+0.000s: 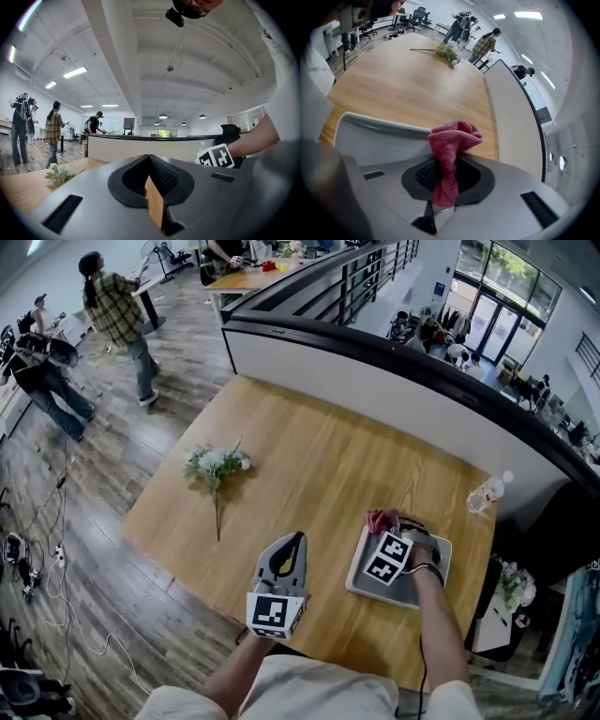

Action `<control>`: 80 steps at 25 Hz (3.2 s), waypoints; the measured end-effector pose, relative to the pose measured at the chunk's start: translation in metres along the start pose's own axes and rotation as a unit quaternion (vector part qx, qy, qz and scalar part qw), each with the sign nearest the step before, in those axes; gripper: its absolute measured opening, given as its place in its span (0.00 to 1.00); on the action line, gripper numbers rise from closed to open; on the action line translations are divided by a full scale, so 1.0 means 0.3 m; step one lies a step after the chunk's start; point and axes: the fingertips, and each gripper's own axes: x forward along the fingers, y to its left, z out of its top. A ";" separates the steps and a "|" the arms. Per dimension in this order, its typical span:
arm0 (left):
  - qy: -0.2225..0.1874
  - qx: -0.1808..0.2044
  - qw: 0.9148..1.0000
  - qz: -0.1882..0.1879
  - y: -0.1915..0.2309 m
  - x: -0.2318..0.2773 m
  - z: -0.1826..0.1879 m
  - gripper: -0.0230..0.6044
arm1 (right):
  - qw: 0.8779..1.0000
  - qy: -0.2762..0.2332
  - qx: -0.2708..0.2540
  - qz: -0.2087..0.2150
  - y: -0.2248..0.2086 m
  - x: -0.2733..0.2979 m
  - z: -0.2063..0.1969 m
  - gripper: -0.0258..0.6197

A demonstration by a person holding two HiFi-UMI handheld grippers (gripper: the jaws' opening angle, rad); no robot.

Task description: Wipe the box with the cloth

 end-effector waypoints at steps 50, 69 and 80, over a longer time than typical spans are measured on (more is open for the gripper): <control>0.003 -0.008 1.000 -0.009 -0.042 -0.007 -0.021 0.06 | 0.999 0.003 -0.032 0.028 0.174 -0.091 0.036 0.15; 0.001 -0.002 1.000 -0.014 -0.048 -0.001 -0.013 0.06 | 0.999 -0.010 -0.027 0.045 0.267 -0.146 0.064 0.15; 0.003 -0.003 1.000 -0.013 -0.056 0.002 -0.022 0.06 | 0.998 -0.013 -0.027 0.056 0.317 -0.175 0.070 0.15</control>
